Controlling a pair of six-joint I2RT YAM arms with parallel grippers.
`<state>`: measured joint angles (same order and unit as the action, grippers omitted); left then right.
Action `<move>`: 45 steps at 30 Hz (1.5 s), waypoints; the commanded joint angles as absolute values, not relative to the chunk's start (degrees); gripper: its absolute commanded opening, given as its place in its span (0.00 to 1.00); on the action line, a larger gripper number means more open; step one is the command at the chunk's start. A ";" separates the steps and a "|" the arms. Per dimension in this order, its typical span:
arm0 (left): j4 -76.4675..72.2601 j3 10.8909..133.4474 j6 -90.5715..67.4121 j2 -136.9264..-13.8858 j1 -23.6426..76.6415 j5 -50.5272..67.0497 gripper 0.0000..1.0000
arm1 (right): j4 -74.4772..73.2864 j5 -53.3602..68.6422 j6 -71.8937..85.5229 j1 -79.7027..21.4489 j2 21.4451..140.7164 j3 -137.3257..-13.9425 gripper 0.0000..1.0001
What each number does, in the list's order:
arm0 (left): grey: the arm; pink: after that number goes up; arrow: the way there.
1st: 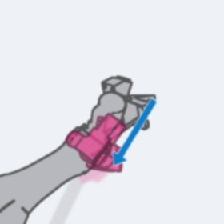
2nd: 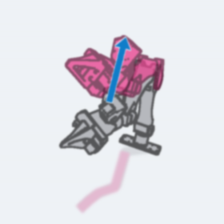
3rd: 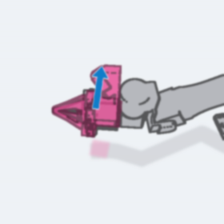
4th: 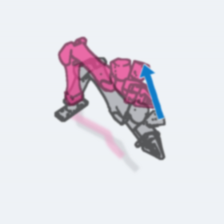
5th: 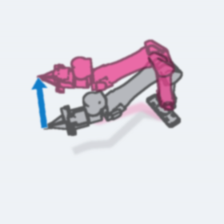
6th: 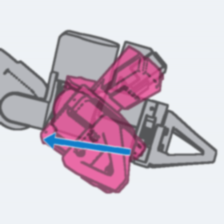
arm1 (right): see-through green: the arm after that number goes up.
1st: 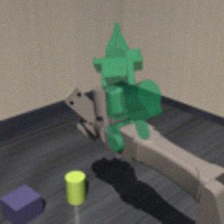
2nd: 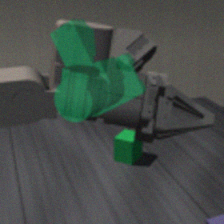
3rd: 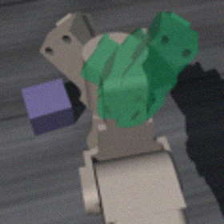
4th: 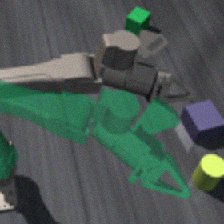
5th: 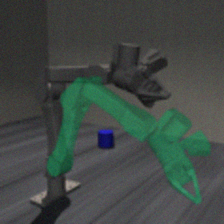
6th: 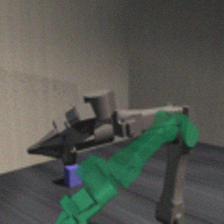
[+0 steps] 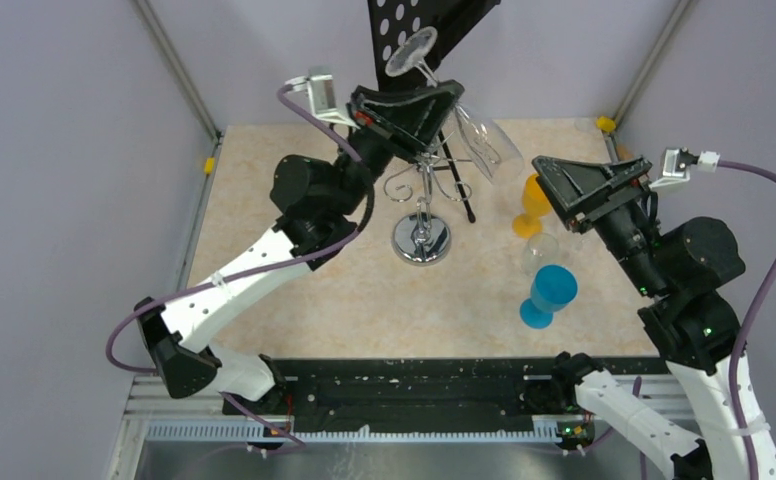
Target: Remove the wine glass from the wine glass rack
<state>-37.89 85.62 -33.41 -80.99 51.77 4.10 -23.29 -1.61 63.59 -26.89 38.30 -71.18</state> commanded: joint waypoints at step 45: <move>-44.02 85.81 -37.84 -74.04 52.13 12.65 0.60 | 18.05 20.00 65.87 -27.25 46.23 -72.84 0.00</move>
